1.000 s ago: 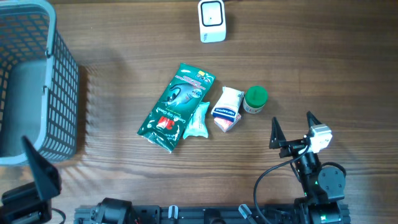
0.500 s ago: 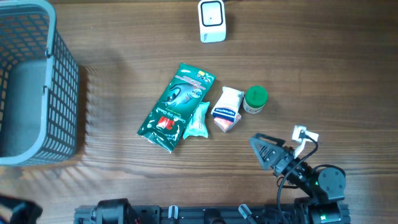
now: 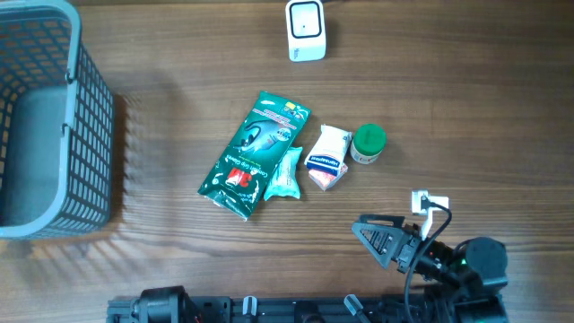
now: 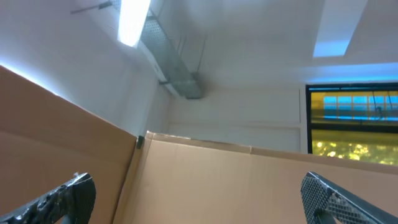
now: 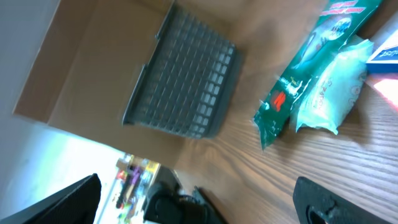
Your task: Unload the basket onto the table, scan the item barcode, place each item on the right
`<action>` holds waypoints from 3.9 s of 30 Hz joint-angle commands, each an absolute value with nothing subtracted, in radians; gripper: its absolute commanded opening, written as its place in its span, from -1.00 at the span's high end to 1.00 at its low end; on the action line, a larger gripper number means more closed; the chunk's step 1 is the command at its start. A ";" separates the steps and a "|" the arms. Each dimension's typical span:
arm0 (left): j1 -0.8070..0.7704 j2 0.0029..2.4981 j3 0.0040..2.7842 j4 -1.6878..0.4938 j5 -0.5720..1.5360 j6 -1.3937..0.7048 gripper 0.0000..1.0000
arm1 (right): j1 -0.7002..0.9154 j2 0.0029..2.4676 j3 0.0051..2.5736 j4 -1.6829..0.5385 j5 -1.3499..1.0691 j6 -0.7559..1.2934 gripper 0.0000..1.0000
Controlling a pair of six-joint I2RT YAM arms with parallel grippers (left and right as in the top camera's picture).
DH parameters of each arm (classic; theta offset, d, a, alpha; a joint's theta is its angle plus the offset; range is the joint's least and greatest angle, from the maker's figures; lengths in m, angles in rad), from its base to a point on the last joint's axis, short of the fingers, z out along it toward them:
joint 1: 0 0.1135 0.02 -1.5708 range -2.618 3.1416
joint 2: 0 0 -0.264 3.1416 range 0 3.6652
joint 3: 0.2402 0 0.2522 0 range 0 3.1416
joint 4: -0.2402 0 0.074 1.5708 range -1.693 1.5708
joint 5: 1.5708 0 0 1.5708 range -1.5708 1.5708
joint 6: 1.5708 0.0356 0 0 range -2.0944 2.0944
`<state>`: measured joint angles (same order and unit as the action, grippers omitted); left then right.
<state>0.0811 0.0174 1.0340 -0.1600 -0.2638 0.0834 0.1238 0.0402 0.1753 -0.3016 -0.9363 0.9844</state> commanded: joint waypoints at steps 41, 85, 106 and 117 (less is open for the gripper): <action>0.087 0.056 0.020 -0.080 0.262 0.019 -1.00 | 0.128 1.556 1.262 -1.023 -0.282 0.952 -0.99; 0.087 0.056 0.020 -0.080 0.262 0.019 -1.00 | 0.239 2.071 1.391 -1.007 -0.114 0.822 -0.99; 0.087 0.056 0.020 -0.080 0.262 0.019 -1.00 | 0.226 2.048 1.824 -1.549 -0.524 0.415 -0.45; 0.087 0.056 0.020 -0.080 0.262 0.019 -1.00 | 0.391 1.725 1.824 -1.609 -0.570 0.455 -0.45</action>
